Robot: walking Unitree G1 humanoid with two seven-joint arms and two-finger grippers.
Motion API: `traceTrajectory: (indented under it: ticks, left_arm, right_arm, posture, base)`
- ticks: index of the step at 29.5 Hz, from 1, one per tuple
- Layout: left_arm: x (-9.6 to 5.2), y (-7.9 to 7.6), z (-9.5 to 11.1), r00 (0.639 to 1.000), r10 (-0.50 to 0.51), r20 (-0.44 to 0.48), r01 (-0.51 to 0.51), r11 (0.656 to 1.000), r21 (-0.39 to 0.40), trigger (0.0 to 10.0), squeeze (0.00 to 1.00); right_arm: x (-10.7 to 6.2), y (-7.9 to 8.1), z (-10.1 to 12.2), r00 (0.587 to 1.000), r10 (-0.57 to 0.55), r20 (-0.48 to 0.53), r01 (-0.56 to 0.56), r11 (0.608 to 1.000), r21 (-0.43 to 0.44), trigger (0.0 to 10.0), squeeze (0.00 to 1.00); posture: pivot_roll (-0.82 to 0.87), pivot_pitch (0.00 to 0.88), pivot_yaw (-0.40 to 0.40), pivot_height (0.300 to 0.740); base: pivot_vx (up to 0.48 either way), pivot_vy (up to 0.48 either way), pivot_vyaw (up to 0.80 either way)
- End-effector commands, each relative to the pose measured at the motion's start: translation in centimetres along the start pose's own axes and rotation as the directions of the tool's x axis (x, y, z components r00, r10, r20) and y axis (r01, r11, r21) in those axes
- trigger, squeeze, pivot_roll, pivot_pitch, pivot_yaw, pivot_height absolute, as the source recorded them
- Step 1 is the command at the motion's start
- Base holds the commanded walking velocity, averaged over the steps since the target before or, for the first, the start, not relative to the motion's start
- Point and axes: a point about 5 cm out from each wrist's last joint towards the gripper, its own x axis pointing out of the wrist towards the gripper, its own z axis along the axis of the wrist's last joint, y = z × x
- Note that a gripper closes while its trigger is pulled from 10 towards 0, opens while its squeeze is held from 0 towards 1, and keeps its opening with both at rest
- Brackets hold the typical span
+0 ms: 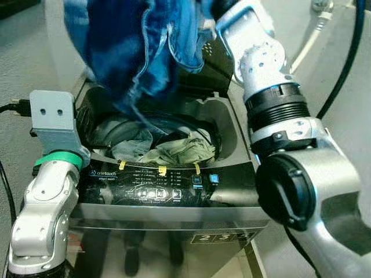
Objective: Clothes washing
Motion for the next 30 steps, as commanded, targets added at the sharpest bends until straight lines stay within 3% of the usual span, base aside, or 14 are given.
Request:
traceTrajectory:
  ticks: [1,2,4,8,10,15,19,21,22,25,26,28,29,30]
  left_arm:
    - [-0.3,-0.7,0.0,0.998,-0.056,-0.008,0.057,0.998,0.015,10.0,0.00]
    - [-0.3,-0.7,0.0,0.998,-0.056,-0.008,0.057,0.998,0.015,10.0,0.00]
    - [-0.4,-0.9,-0.1,0.996,-0.090,-0.019,0.091,0.996,0.024,10.0,0.00]
    - [-0.4,-1.1,-0.1,0.992,-0.122,-0.028,0.123,0.992,0.042,10.0,0.00]
    - [-0.4,-1.6,-0.1,0.981,-0.192,-0.031,0.194,0.979,0.057,10.0,0.00]
    - [-1.0,-2.9,0.7,0.935,-0.355,-0.003,0.354,0.934,0.049,10.0,0.00]
    - [-1.2,-3.1,0.9,0.927,-0.376,0.005,0.376,0.926,0.044,10.0,0.00]
    - [-1.4,-3.5,1.2,0.910,-0.413,0.017,0.413,0.910,0.037,10.0,0.00]
    - [-1.6,-3.6,1.3,0.900,-0.437,0.017,0.436,0.899,0.043,10.0,0.00]
    - [-1.7,-3.7,1.3,0.891,-0.455,0.013,0.453,0.890,0.050,10.0,0.00]
    - [-1.8,-3.7,1.3,0.885,-0.466,0.000,0.466,0.883,0.054,10.0,0.00]
    - [-1.8,-3.7,1.3,0.885,-0.466,0.000,0.466,0.883,0.054,10.0,0.00]
    - [-1.8,-3.5,1.1,0.881,-0.473,-0.021,0.474,0.879,0.059,10.0,0.00]
    - [-1.6,-2.9,0.8,0.893,-0.447,-0.058,0.450,0.890,0.073,10.0,0.00]
  right_arm:
    - [-1.3,-1.7,-2.6,0.992,-0.061,-0.114,0.040,0.983,-0.181,10.0,0.00]
    - [-1.3,-1.7,-2.6,0.992,-0.061,-0.114,0.040,0.983,-0.181,10.0,0.00]
    - [-2.6,-2.7,-5.0,0.974,-0.111,-0.199,0.049,0.955,-0.294,10.0,0.00]
    - [-3.8,-3.8,-6.6,0.956,-0.164,-0.242,0.072,0.934,-0.350,10.0,0.00]
    - [-4.6,-4.9,-7.1,0.943,-0.225,-0.247,0.118,0.916,-0.384,10.0,0.00]
    - [-5.1,-6.6,-6.2,0.923,-0.333,-0.193,0.209,0.854,-0.476,10.0,0.00]
    - [-5.1,-6.9,-5.9,0.919,-0.351,-0.178,0.225,0.840,-0.493,10.0,0.00]
    - [-5.2,-7.7,-4.4,0.913,-0.387,-0.129,0.240,0.766,-0.597,10.0,0.00]
    - [-5.1,-7.6,-4.6,0.917,-0.359,-0.173,0.182,0.764,-0.620,10.0,0.00]
    - [-5.1,-7.3,-5.3,0.912,-0.320,-0.255,0.100,0.778,-0.620,10.0,0.00]
    - [-5.4,-6.7,-7.1,0.877,-0.239,-0.416,-0.032,0.836,-0.548,10.0,0.00]
    - [-5.4,-6.7,-7.1,0.877,-0.239,-0.416,-0.032,0.836,-0.548,10.0,0.00]
    - [-6.1,-6.1,-9.0,0.810,-0.142,-0.569,-0.145,0.891,-0.430,10.0,0.00]
    - [-7.1,-5.0,-11.0,0.699,-0.003,-0.715,-0.275,0.922,-0.272,10.0,0.00]
  posture:
    - [0.10,0.050,-0.062,0.740]
    - [0.10,0.050,-0.062,0.740]
    - [0.10,0.050,-0.062,0.740]
    - [0.11,0.059,-0.046,0.740]
    - [0.11,0.063,-0.037,0.740]
    - [0.12,0.063,-0.027,0.740]
    - [0.12,0.063,-0.027,0.740]
    - [0.13,0.067,-0.013,0.740]
    - [0.13,0.072,-0.005,0.740]
    - [0.13,0.074,-0.002,0.740]
    - [0.13,0.075,-0.001,0.740]
    - [0.13,0.075,-0.001,0.740]
    - [0.13,0.075,-0.001,0.740]
    - [0.14,0.078,0.005,0.740]
  base:
    - [0.000,0.000,0.00]
    - [0.000,0.000,0.00]
    - [0.000,0.000,0.00]
    - [0.000,0.000,0.00]
    - [0.000,0.000,0.00]
    - [0.000,0.000,0.00]
    - [0.000,0.000,0.00]
    - [0.000,0.000,0.00]
    - [0.000,0.000,0.00]
    - [0.000,0.000,0.00]
    - [0.000,0.000,0.00]
    - [0.000,0.000,0.00]
    - [0.000,0.000,0.00]
    - [0.000,0.000,0.00]
